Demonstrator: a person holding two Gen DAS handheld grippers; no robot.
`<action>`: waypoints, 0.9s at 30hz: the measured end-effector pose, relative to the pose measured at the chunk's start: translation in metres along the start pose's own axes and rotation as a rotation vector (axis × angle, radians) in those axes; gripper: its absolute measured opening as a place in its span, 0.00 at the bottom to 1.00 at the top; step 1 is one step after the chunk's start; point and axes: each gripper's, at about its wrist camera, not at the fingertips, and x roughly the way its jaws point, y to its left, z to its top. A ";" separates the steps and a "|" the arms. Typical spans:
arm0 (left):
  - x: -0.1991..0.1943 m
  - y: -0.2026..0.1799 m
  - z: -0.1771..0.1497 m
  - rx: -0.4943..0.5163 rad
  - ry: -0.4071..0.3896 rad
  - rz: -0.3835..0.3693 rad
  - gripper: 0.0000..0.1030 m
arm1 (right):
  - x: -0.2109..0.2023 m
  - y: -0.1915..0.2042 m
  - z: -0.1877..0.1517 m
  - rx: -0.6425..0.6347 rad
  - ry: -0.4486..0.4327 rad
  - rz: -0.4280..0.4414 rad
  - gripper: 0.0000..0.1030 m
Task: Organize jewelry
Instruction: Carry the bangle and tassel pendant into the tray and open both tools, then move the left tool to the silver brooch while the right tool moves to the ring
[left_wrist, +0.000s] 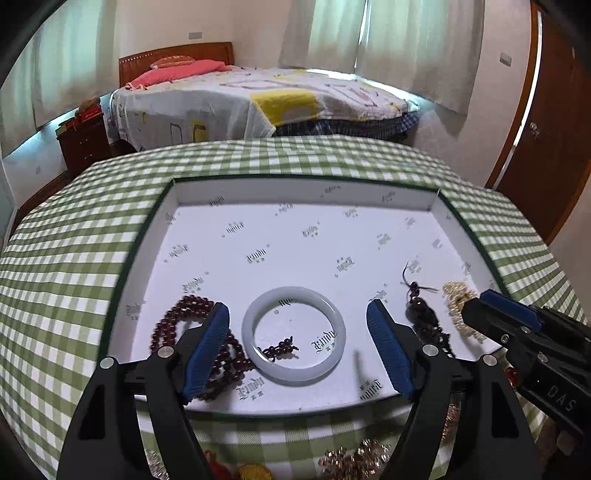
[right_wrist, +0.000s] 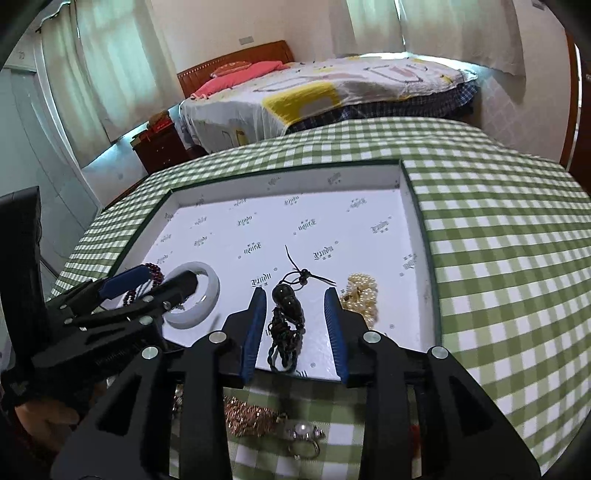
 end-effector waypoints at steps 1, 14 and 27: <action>-0.005 0.001 0.000 -0.003 -0.010 0.001 0.72 | -0.004 0.001 -0.001 -0.005 -0.005 -0.003 0.31; -0.061 0.022 -0.031 -0.017 -0.096 0.080 0.72 | -0.046 0.012 -0.039 -0.051 0.000 -0.021 0.31; -0.073 0.049 -0.091 -0.085 -0.002 0.130 0.72 | -0.050 0.014 -0.081 -0.053 0.057 -0.010 0.31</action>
